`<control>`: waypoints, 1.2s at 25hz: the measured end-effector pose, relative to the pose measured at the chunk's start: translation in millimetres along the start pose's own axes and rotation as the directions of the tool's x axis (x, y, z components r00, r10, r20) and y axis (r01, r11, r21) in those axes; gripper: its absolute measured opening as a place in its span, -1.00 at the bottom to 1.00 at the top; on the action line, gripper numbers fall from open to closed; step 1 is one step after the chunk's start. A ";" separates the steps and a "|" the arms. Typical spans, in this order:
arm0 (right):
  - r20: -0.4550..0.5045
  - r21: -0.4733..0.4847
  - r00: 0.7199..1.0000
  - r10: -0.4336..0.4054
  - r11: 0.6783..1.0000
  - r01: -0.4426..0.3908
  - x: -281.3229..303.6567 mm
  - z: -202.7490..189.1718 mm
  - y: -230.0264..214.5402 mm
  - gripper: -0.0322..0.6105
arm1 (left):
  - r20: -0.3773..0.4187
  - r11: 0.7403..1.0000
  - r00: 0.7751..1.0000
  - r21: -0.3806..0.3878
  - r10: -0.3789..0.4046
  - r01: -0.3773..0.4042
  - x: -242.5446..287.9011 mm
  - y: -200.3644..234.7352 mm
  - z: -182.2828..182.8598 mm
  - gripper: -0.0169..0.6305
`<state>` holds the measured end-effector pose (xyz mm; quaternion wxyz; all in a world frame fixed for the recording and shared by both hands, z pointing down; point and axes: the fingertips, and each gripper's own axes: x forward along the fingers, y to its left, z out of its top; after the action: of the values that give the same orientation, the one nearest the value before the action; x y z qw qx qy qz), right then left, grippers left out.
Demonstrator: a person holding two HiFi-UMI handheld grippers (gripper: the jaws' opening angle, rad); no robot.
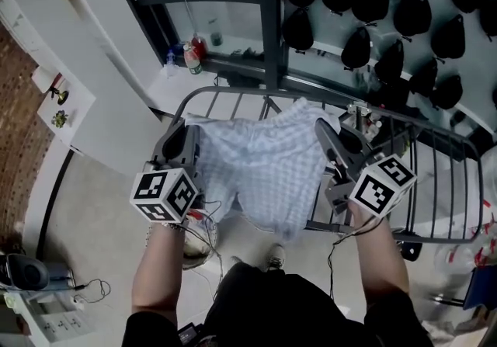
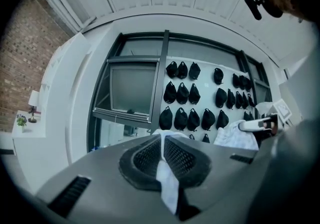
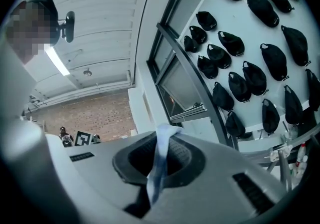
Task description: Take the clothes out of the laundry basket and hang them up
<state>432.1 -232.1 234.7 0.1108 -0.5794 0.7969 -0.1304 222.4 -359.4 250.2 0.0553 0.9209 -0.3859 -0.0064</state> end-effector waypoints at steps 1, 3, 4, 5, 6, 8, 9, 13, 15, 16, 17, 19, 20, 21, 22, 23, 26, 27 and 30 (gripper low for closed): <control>-0.002 -0.006 1.000 -0.006 1.000 0.006 0.9 -0.6 -5.0 -0.87 | -0.001 1.000 1.000 0.003 0.002 -0.002 5.0 -0.3 -0.6 -0.91; -0.010 -0.021 1.000 -0.020 1.000 0.020 4.6 -2.2 -14.4 -0.87 | -0.001 1.000 1.000 0.006 0.003 -0.003 15.1 0.9 -1.9 -0.91; -0.014 -0.024 1.000 -0.026 0.999 0.026 7.3 -3.3 -18.6 -0.87 | -0.003 1.000 1.000 0.004 0.003 -0.003 20.2 2.3 -3.2 -0.91; -0.017 -0.024 0.999 -0.033 0.999 0.032 10.3 -4.6 -22.8 -0.87 | -0.007 1.000 1.000 0.002 0.001 -0.001 25.5 4.1 -5.2 -0.91; -0.021 -0.022 0.999 -0.040 0.999 0.039 13.4 -6.4 -27.0 -0.87 | -0.012 1.000 1.000 0.000 -0.002 0.002 31.0 6.0 -7.8 -0.91; -0.030 -0.018 0.998 -0.058 0.998 0.057 20.5 -10.8 -36.4 -0.87 | -0.025 1.000 1.000 -0.003 -0.012 0.012 43.4 10.3 -14.1 -0.91; -0.034 -0.017 0.997 -0.068 0.998 0.068 24.4 -13.0 -41.5 -0.87 | -0.030 1.000 0.999 -0.006 -0.017 0.017 50.3 12.5 -17.4 -0.91; -0.046 -0.014 0.992 -0.117 0.993 0.117 40.3 -19.3 -65.2 -0.87 | -0.049 0.999 0.998 -0.019 -0.049 0.048 83.4 20.7 -28.2 -0.91; -0.049 -0.005 0.989 -0.141 0.990 0.141 50.6 -20.4 -75.6 -0.87 | -0.056 0.998 0.996 -0.028 -0.066 0.065 100.9 26.7 -31.3 -0.91; -0.050 -0.004 0.987 -0.154 0.988 0.154 56.3 -20.8 -80.2 -0.87 | -0.061 0.997 0.995 -0.032 -0.075 0.074 109.3 30.0 -32.9 -0.91; -0.052 -0.005 0.984 -0.169 0.986 0.169 62.0 -21.3 -84.9 -0.87 | -0.066 0.996 0.994 -0.036 -0.085 0.083 117.4 33.4 -35.0 -0.91; -0.056 -0.014 0.979 -0.198 0.980 0.198 73.6 -24.0 -94.4 -0.87 | -0.080 0.994 0.992 -0.043 -0.102 0.099 132.2 40.5 -41.3 -0.91; -0.056 -0.020 0.976 -0.211 0.977 0.210 79.4 -26.5 -99.6 -0.87 | -0.089 0.993 0.990 -0.047 -0.108 0.105 139.0 44.6 -45.2 -0.91; -0.057 -0.022 0.973 -0.222 0.975 0.221 85.3 -29.6 -104.9 -0.87 | -0.097 0.993 0.989 -0.052 -0.114 0.109 145.7 48.9 -49.2 -0.91; -0.059 -0.022 0.971 -0.231 0.973 0.230 91.2 -32.8 -110.0 -0.87 | -0.105 0.992 0.987 -0.056 -0.119 0.113 152.3 53.1 -53.4 -0.91; -0.065 -0.023 0.968 -0.242 0.970 0.241 96.9 -36.0 -114.8 -0.87 | -0.114 0.991 0.986 -0.061 -0.123 0.117 158.8 56.9 -57.9 -0.91; -0.090 -0.035 0.957 -0.276 0.961 0.274 110.5 -50.3 -130.5 -0.87 | -0.145 0.990 0.980 -0.062 -0.137 0.130 175.8 64.3 -75.9 -0.91; -0.100 -0.036 0.953 -0.285 0.958 0.283 114.2 -56.4 -135.5 -0.87 | -0.157 0.989 0.977 -0.058 -0.143 0.135 180.6 65.7 -83.4 -0.91; -0.135 -0.034 0.941 -0.312 0.950 0.310 125.5 -76.3 -149.3 -0.87 | -0.198 0.987 0.967 -0.041 -0.160 0.155 194.0 69.0 -107.8 -0.91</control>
<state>502.5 -389.5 353.6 0.0294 -0.6880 0.7021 -0.1811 315.4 -535.0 370.7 0.1049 0.9438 -0.3038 0.0770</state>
